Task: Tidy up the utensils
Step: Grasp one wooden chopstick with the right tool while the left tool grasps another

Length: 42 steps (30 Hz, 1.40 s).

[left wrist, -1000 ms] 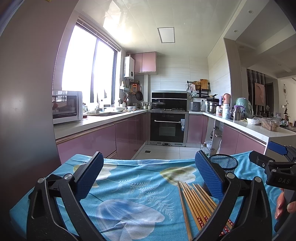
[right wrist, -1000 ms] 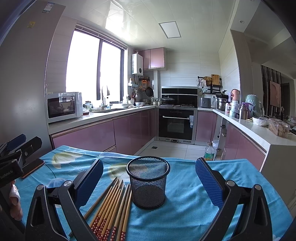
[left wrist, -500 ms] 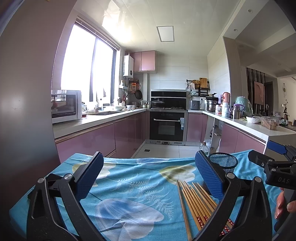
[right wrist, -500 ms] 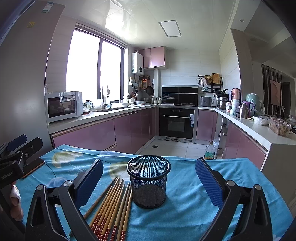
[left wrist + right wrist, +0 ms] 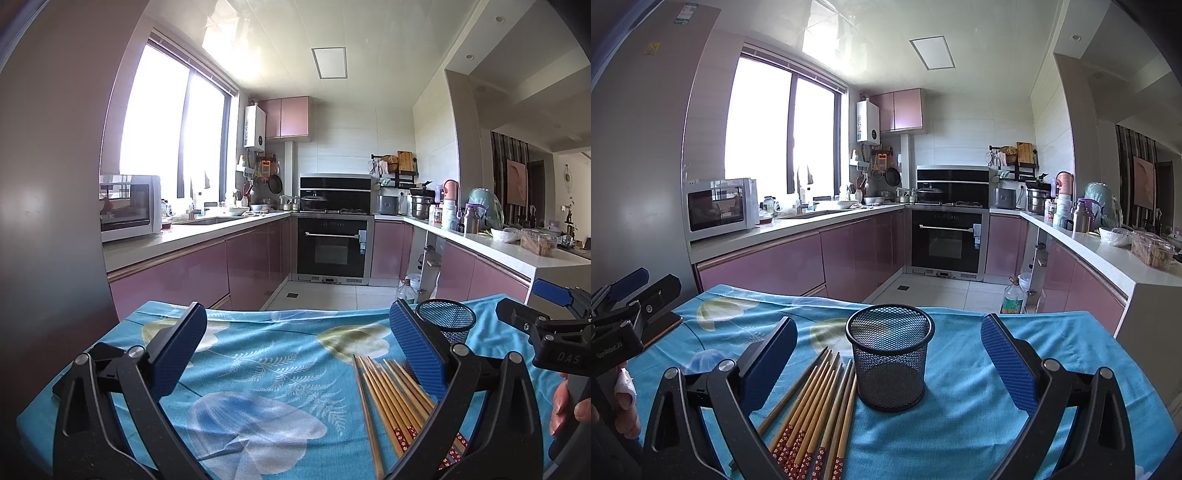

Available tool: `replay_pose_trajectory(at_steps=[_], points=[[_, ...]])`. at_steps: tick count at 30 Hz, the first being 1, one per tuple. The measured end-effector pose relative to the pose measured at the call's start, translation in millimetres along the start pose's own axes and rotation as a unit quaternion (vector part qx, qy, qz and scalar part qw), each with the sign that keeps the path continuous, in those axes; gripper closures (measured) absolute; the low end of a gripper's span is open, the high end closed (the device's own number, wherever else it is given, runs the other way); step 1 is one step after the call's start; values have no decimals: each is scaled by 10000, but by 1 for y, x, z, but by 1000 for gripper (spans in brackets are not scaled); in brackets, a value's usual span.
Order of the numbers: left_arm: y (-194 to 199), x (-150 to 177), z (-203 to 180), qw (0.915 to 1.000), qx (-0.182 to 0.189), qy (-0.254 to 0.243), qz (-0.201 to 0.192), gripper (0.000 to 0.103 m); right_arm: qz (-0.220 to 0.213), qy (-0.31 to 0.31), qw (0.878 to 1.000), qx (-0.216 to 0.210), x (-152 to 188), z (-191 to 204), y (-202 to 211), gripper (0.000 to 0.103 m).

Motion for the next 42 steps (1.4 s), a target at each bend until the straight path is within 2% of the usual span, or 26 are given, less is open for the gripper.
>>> replay_pose_trajectory(at_steps=[6, 9, 13, 18, 19, 20, 25, 32, 38, 42], points=[[-3, 2, -2, 9998, 95, -77, 185, 6, 156, 26, 9998, -90, 3, 0, -1, 7], [-13, 5, -5, 9985, 224, -198, 460, 6, 383, 28, 9990, -221, 8, 0, -5, 7], [-32, 18, -15, 9929, 395, -489, 1010, 6, 918, 36, 9949, -417, 20, 1, -17, 24], [-56, 37, -33, 9790, 616, -989, 1672, 6, 1811, 146, 9815, -607, 41, 6, -46, 47], [-61, 41, -37, 9760, 636, -1095, 1774, 8, 1947, 164, 9786, -643, 46, 8, -51, 58], [-68, 46, -41, 9726, 677, -1189, 1882, 11, 2091, 182, 9754, -677, 50, 10, -57, 64], [-94, 68, -57, 9581, 748, -1370, 2403, 23, 2640, 139, 9612, -789, 66, 14, -79, 76], [-118, 83, -62, 9441, 990, -1344, 2843, 37, 2910, 78, 9515, -992, 70, 17, -90, 77], [-137, 92, -66, 9293, 1150, -1287, 3264, 56, 3117, 220, 9456, -902, 71, 25, -105, 81], [-152, 97, -69, 9228, 1306, -1148, 3439, 61, 3163, 287, 9441, -881, 70, 28, -112, 85]])
Point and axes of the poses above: each gripper's, at about its wrist camera, not at the fingertips, and y roughly against the way its jaws point, z to its left, x to its underside, the point moved 1 cm from there along -y, roughly the way its jaws point, and after that the axes turned 3 degrees about -x, right-handed, at the moved point
